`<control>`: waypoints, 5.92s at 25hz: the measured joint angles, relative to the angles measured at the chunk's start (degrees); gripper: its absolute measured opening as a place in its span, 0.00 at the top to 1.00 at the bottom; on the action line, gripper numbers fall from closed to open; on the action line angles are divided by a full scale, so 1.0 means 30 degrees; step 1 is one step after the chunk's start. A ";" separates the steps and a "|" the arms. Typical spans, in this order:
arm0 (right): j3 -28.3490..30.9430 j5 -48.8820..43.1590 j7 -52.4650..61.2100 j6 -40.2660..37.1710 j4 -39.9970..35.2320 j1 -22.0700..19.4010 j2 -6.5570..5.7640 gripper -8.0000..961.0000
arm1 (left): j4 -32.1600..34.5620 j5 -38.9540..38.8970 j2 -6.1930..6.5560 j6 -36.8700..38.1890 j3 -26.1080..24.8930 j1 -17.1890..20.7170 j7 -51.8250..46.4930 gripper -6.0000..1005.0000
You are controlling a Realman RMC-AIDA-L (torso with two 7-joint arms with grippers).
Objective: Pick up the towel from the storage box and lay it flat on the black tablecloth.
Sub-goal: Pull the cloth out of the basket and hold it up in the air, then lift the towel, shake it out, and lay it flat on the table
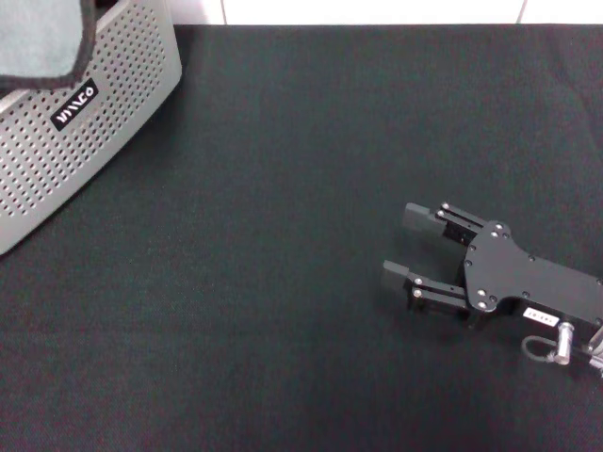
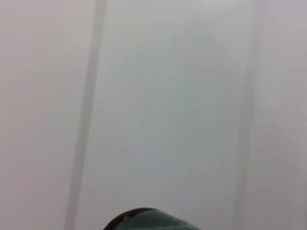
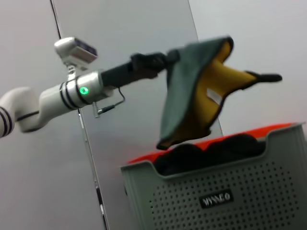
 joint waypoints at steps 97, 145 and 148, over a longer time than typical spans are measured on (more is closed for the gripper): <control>0.4451 -0.4551 -0.6796 -0.0080 -0.2476 0.1377 -0.0840 0.94 | -0.9614 0.2495 0.1612 0.9712 0.8384 -0.4107 0.2247 0.96; 0.9904 -0.5894 -0.0070 1.3005 -1.8253 -0.3551 -0.0230 0.97 | -1.4679 0.4215 -0.1610 0.4147 0.4827 -0.2163 1.1174 0.75; 0.9908 -0.6122 -0.0102 1.3710 -1.9545 -0.3833 -0.0245 0.97 | -1.5005 0.4190 -0.1610 0.4132 0.4826 -0.2120 1.1379 0.75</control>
